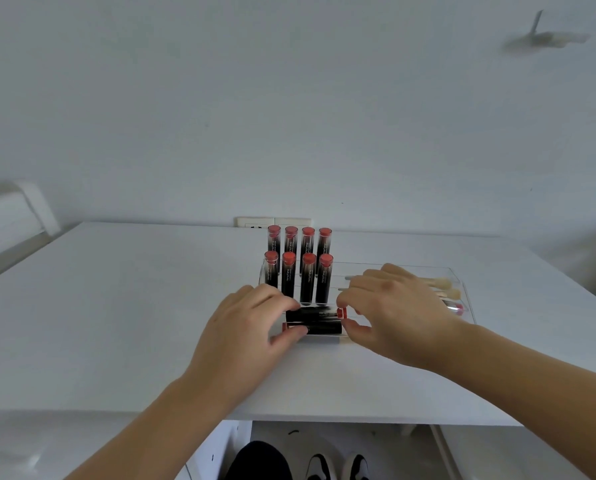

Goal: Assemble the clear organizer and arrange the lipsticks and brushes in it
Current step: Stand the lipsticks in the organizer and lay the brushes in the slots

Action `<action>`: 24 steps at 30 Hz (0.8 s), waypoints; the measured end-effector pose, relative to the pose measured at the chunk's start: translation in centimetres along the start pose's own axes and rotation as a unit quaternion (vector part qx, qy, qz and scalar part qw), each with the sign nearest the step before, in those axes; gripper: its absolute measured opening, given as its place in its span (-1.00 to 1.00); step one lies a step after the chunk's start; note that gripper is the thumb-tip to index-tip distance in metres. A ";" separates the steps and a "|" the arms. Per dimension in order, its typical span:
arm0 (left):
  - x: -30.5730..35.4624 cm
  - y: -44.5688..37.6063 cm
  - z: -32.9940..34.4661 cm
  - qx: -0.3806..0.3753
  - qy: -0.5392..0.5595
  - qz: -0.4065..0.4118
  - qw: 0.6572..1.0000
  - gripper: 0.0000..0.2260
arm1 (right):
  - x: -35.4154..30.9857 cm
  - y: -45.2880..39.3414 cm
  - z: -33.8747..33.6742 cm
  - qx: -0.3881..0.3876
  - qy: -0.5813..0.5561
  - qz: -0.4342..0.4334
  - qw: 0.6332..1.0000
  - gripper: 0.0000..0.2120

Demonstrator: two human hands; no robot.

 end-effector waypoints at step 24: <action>-1.5 0.7 -2.0 0.090 0.142 -0.033 0.985 -0.58 | -1.3 -0.9 -1.8 0.056 -0.140 -0.060 0.987 -0.83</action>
Point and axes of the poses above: each hand's wrist, its own y-axis away from the middle knuckle, its own z-axis out of the palm, x = y × z, the point moved 4 cm from there along -y, towards the middle knuckle, and after that the axes turned 7 degrees about -x, right-handed, at the moved point
